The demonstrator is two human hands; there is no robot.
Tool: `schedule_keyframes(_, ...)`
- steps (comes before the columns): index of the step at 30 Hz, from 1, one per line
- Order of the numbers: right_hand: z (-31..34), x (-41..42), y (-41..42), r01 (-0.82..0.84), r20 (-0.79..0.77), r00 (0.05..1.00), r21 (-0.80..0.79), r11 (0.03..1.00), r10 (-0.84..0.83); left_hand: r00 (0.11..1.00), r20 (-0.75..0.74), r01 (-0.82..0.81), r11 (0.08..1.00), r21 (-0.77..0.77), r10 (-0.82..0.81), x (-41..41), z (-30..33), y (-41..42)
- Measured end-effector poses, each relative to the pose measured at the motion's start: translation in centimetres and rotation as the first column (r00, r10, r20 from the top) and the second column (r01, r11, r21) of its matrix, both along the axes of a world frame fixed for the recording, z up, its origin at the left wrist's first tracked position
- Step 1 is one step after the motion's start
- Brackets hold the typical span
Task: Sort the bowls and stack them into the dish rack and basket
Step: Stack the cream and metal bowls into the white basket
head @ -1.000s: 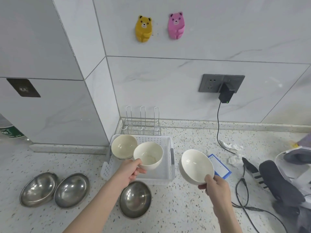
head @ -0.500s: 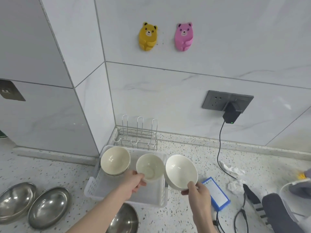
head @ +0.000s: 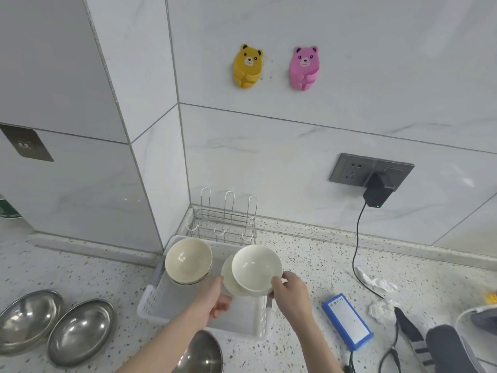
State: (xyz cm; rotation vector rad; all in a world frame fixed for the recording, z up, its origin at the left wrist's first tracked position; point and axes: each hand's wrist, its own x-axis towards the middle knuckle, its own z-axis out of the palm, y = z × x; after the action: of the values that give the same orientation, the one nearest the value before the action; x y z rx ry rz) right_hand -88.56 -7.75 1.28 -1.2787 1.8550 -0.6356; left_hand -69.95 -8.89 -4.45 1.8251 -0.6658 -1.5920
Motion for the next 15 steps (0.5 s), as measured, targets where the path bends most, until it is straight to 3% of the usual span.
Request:
schedule_keyframes(7,-1.1,1.8,-1.3,-0.154,-0.165,0.973,0.066,0.986,0.163,0.998,-0.024,-0.053,0.997,-0.051,0.052,0.7,1.5,0.8)
schedule_keyframes(15,-2.2,3.1,-2.0,-0.132,-0.220,0.965,0.058,0.990,0.141,0.994,0.087,0.069,0.994,-0.088,-0.061,-0.2,1.1,0.7)
